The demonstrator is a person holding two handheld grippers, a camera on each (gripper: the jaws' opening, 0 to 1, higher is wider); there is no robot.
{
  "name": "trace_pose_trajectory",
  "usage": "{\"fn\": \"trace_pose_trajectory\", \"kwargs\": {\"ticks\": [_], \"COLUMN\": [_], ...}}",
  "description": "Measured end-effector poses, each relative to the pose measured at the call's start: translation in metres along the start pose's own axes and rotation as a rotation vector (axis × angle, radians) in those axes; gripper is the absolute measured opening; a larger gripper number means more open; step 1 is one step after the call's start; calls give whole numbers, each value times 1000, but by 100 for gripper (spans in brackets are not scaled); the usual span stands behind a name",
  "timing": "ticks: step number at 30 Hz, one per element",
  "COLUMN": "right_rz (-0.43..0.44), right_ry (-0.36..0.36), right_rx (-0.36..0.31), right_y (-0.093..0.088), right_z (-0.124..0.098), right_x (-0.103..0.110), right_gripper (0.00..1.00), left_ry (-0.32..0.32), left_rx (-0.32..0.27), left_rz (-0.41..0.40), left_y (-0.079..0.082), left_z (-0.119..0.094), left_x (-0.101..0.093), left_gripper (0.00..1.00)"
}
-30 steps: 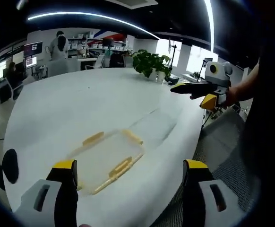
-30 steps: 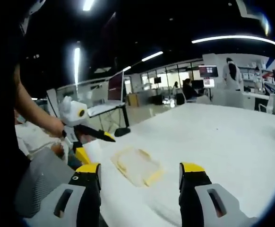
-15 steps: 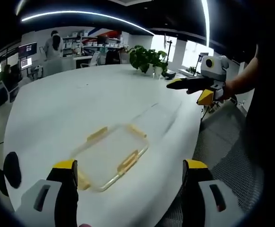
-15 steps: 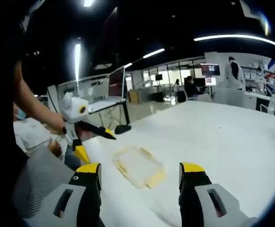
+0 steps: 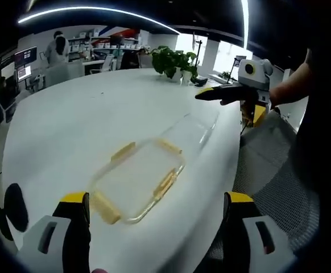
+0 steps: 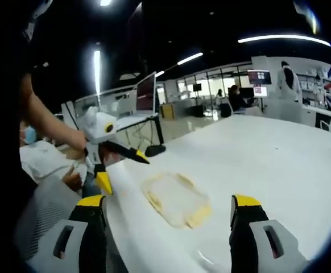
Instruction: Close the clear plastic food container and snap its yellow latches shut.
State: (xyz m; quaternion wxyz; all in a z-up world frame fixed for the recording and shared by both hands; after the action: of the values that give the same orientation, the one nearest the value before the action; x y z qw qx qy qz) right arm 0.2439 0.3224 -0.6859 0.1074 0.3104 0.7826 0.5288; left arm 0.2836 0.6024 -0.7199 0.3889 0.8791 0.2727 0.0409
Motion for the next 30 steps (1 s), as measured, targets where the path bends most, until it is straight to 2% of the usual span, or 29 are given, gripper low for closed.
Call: {"fn": "trace_pose_trajectory", "kwargs": {"ticks": [1, 9, 14, 30], "right_rz": [-21, -28, -52, -110], "right_ry": [-3, 7, 11, 43], "right_rx": [13, 25, 55, 118], "right_y": [0, 4, 2, -1], "right_z": [2, 11, 17, 27], "right_x": [0, -3, -5, -9], "right_gripper": [91, 89, 86, 83], "left_ry": [-4, -26, -34, -86], "left_rx": [4, 24, 35, 120], "left_rz": [2, 27, 50, 149], "left_y": [-1, -4, -4, -6], "left_z": [-1, -1, -2, 7], "left_x": [2, 11, 20, 32], "left_gripper": [99, 99, 98, 96]}}
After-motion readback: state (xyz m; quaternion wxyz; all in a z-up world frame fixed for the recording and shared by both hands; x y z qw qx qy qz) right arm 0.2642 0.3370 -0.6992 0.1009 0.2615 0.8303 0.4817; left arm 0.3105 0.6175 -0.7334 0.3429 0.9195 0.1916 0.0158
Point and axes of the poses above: the point that each gripper's makers call its tool centre point, and the gripper's own axes: z roughly forward along the fingers, x roughly to its left, y roughly out of its top, the point moved 9 cm from there along -z, roughly backward along the fingers, and after that the axes turned 5 degrees about x, right-handed, at the moved point
